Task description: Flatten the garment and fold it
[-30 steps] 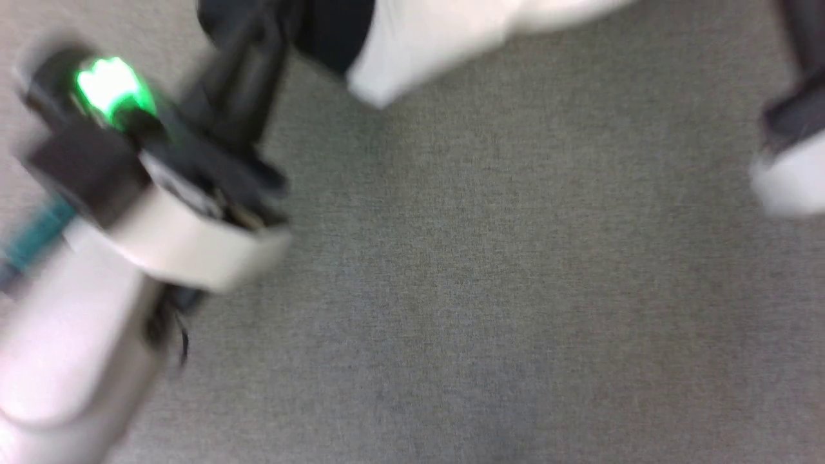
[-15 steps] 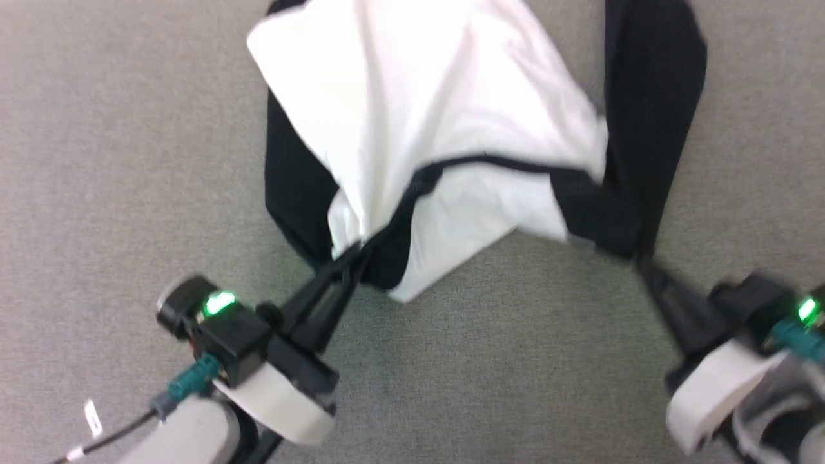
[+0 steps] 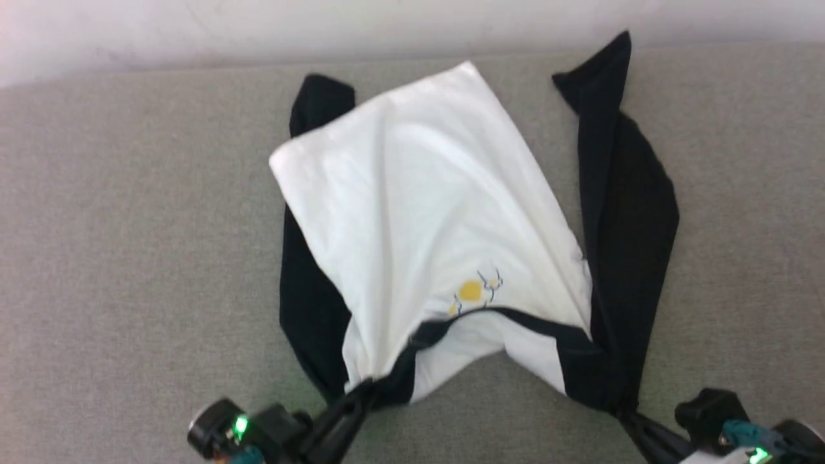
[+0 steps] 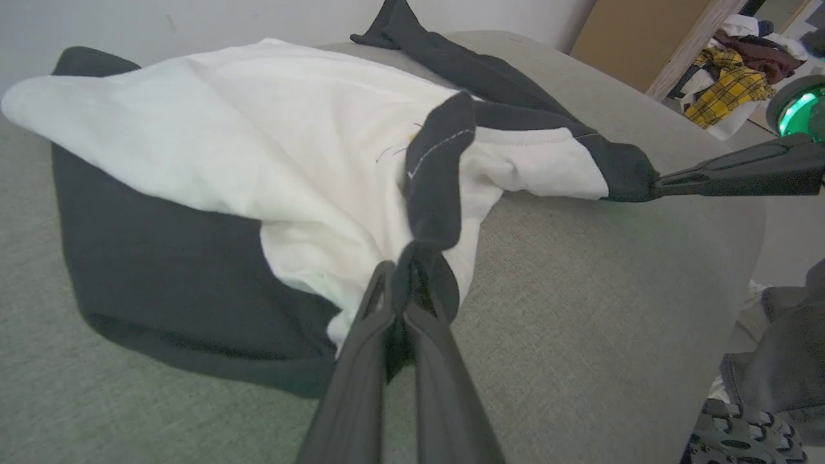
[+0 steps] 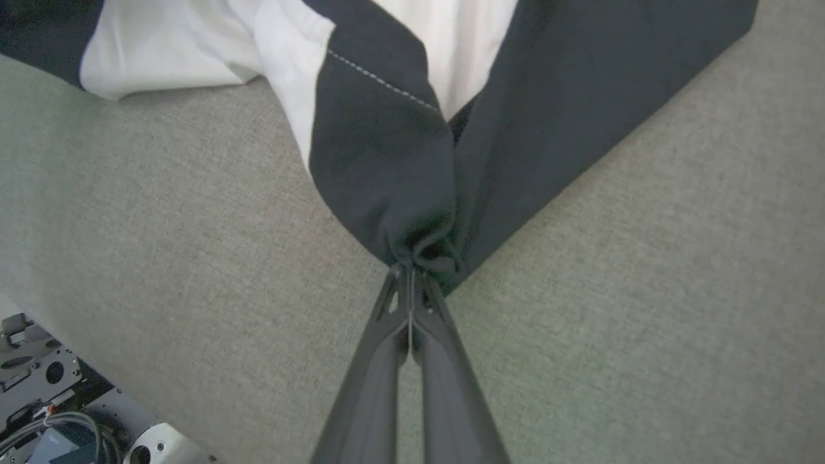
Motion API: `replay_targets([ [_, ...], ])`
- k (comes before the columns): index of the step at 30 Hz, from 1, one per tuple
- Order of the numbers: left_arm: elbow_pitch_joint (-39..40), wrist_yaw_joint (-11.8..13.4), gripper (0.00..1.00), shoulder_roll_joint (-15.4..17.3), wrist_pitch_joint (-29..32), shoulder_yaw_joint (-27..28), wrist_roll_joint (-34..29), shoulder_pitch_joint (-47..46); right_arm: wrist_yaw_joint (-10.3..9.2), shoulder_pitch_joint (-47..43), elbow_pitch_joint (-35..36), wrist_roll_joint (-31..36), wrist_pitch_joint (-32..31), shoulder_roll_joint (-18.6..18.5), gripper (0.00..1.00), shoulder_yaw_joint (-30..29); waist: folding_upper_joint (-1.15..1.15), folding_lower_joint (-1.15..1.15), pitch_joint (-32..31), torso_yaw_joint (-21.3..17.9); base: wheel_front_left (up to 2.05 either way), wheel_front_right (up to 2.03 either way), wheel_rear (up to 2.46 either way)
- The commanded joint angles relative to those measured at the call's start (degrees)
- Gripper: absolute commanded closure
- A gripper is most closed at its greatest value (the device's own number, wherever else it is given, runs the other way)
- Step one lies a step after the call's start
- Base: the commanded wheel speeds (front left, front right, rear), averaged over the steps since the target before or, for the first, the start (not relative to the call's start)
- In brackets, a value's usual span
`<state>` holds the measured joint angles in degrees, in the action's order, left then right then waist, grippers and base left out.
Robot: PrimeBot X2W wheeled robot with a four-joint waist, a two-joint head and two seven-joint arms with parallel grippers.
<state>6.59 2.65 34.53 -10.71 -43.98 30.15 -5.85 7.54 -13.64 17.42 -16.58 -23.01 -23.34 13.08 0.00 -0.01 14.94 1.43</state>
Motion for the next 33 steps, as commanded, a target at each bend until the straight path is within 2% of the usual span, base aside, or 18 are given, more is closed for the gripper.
replay_targets([
  [1, -0.74, 0.29, 1.00, 0.55, -0.54, -1.23, -1.02, 1.61, -0.05, -1.63, -0.36, -0.37, 0.20, 0.11, 1.00, 0.05, 0.00, 0.01, -2.80, -0.49, 0.00, 0.00, 0.00],
  [14, -3.60, 0.64, 1.00, -0.67, -1.18, -3.69, 0.13, 6.10, -0.05, -7.30, -1.98, -0.61, 0.25, 2.58, 1.00, 0.81, 0.00, 0.01, -6.58, -0.13, 0.00, 0.00, 0.00],
  [28, -7.88, 0.97, 1.00, -3.03, -1.79, -4.63, 0.67, 6.17, -0.05, -6.82, -4.53, -0.31, 1.89, 4.48, 1.00, 2.08, 0.00, 0.01, -9.24, 0.18, 0.00, 0.00, 0.00],
  [29, -8.10, 1.14, 0.93, -3.27, -1.94, -4.40, 0.91, 6.21, -0.05, -6.79, -4.74, -0.35, 2.03, 4.58, 1.00, 2.06, 0.00, 0.01, -9.32, 0.19, 0.00, 0.00, 0.00],
  [30, -8.24, 1.33, 0.63, -3.51, -2.12, -4.14, 1.13, 6.25, -0.05, -6.76, -4.91, -0.31, 2.30, 4.75, 0.85, 1.87, 0.00, 0.01, -9.39, 0.20, 0.00, 0.00, 0.00],
  [31, -8.33, 1.46, 0.52, -3.70, -2.30, -3.90, 1.34, 6.29, -0.05, -6.72, -5.07, -0.21, 2.58, 4.87, 0.68, 1.70, 0.00, 0.01, -9.44, 0.23, 0.00, 0.00, 0.00],
  [32, -8.42, 1.57, 0.35, -3.82, -2.44, -3.71, 1.45, 6.30, -0.05, -6.70, -5.23, -0.14, 2.72, 4.93, 0.61, 1.64, 0.00, 0.01, -9.48, 0.25, 0.00, 0.00, 0.00],
  [33, -8.48, 1.69, 0.13, -3.89, -2.57, -3.53, 1.50, 6.30, -0.05, -6.63, -5.28, -0.08, 2.96, 5.04, 0.55, 1.49, 0.00, 0.01, -9.53, 0.28, 0.00, 0.00, 0.00],
])
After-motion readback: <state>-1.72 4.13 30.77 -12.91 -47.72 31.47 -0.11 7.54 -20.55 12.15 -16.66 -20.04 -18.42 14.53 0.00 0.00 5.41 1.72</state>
